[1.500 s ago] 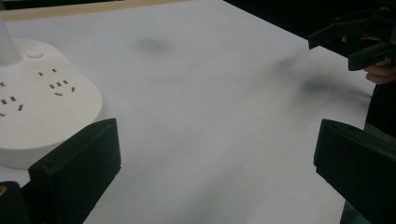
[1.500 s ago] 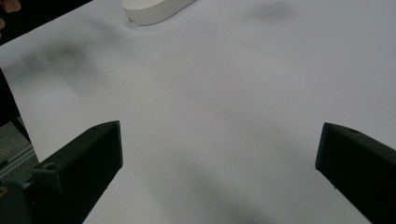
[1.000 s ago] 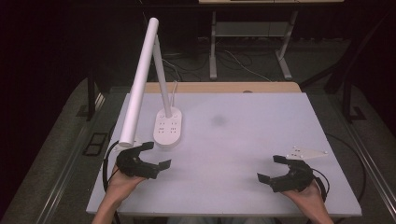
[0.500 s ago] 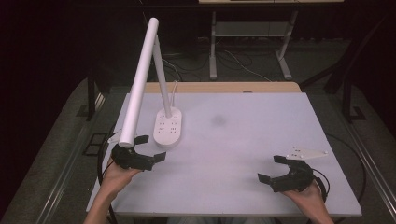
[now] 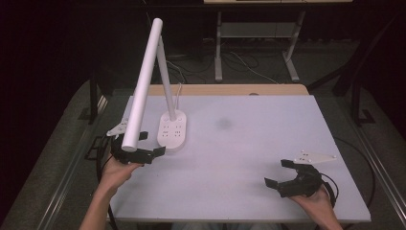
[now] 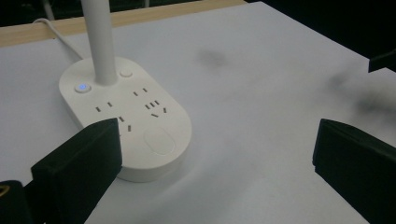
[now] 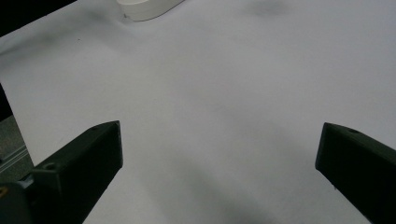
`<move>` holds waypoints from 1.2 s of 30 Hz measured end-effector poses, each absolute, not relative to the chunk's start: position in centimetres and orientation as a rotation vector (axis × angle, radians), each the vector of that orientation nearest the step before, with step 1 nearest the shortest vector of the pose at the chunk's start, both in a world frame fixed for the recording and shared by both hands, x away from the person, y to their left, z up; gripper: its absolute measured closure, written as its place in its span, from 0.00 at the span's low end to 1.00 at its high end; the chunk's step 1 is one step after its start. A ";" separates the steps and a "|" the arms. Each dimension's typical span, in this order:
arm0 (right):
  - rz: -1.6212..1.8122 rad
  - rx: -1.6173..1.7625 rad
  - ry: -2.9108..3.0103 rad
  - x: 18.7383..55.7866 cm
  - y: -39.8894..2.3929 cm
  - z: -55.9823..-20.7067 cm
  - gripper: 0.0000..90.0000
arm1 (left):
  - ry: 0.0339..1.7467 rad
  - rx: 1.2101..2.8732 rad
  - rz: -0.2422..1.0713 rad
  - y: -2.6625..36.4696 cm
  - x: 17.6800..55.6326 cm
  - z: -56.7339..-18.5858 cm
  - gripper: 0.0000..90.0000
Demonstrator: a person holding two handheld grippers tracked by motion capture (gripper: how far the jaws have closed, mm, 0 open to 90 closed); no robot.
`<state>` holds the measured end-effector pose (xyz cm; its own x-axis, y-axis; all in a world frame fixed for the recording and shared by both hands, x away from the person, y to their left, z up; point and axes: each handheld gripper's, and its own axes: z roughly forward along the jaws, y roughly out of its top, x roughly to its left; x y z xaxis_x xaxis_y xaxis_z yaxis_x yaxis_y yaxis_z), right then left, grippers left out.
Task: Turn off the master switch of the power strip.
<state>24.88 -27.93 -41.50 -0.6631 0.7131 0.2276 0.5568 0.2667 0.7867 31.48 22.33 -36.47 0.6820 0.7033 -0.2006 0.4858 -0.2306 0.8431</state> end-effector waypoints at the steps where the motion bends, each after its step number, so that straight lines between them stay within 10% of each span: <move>1: 1.351 1.194 2.356 24.9 -28.0 -41.5 0.00 | 0.938 1.884 0.269 22.4 31.7 -36.5 0.01; 36: 1.352 1.204 2.351 24.9 -28.3 -41.4 0.00 | 1.038 1.963 0.274 23.2 36.9 -35.4 0.09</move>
